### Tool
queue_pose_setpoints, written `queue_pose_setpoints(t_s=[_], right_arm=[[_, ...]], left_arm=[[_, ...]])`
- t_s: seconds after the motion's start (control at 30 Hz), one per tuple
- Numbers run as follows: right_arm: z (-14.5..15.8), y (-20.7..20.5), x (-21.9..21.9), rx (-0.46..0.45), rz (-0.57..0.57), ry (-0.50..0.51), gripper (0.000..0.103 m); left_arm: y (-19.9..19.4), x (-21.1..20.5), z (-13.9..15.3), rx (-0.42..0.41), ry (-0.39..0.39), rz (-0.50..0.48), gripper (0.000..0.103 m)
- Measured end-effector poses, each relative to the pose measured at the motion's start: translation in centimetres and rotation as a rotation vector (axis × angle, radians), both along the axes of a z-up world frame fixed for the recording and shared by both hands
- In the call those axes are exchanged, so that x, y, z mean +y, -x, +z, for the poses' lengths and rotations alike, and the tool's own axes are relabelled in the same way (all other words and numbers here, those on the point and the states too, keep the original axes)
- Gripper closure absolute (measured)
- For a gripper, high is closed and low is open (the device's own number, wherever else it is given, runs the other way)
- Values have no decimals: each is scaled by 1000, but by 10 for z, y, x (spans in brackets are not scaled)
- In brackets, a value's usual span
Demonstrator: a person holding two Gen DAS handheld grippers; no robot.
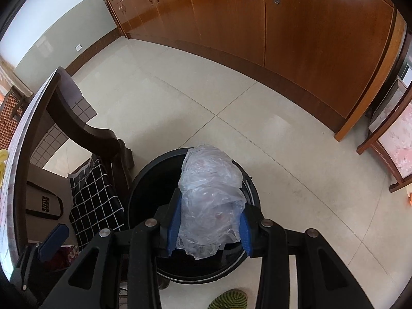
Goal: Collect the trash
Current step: 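Open the left tool over the bucket while right tool releases the plastic bag, then move both open tools back over the table toward the red bag and yellow cloth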
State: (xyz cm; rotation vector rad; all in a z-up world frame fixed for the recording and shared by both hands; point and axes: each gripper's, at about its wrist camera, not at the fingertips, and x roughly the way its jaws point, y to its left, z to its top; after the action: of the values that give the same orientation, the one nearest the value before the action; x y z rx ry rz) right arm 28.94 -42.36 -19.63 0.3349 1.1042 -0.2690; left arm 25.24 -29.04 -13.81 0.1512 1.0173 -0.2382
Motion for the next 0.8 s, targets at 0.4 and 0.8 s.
queue_pose_setpoints(t_s=[0.4, 0.8], right_arm=[[17, 6, -5, -54, -53, 24, 45], [50, 25, -20, -95, -162, 104, 42]], left_arm=[[1, 1, 1, -10, 15, -14, 31], [13, -6, 31, -68, 56, -67, 31]])
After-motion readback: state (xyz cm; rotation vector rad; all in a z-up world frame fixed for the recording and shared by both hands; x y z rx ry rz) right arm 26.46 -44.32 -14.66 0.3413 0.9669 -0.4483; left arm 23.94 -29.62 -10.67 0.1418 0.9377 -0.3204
